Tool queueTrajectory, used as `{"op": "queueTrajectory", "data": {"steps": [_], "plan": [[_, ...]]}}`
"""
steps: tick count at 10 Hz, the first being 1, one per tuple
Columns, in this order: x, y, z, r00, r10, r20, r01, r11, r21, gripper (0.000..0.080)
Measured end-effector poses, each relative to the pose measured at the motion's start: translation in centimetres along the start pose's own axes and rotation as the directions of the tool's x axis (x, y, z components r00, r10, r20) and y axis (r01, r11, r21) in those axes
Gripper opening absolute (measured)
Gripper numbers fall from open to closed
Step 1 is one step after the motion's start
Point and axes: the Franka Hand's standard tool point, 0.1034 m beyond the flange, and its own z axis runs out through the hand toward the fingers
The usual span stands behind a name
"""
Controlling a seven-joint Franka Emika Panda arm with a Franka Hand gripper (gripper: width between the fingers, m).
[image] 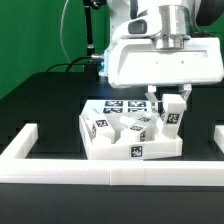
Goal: Assemble one leg
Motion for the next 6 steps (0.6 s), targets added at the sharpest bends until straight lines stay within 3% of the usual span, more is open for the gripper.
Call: {"op": "queueTrajectory", "data": {"steps": [2,3,4,5,6], "plan": [[0.04,0.0,0.0,1.0,0.0,0.001,0.0,1.0,0.0,0.0285],[0.04,0.0,0.01,1.0,0.0,0.001,0.0,1.0,0.0,0.0466],[0.04,-0.01,0.01,1.0,0.0,0.001,0.0,1.0,0.001,0.0584],[0.06,0.01,-0.1,1.0,0.001,0.005,-0.001,1.0,0.002,0.0584],[0.27,0.1,-0.5,1.0,0.002,0.011,-0.002,1.0,0.004,0.0639]]}}
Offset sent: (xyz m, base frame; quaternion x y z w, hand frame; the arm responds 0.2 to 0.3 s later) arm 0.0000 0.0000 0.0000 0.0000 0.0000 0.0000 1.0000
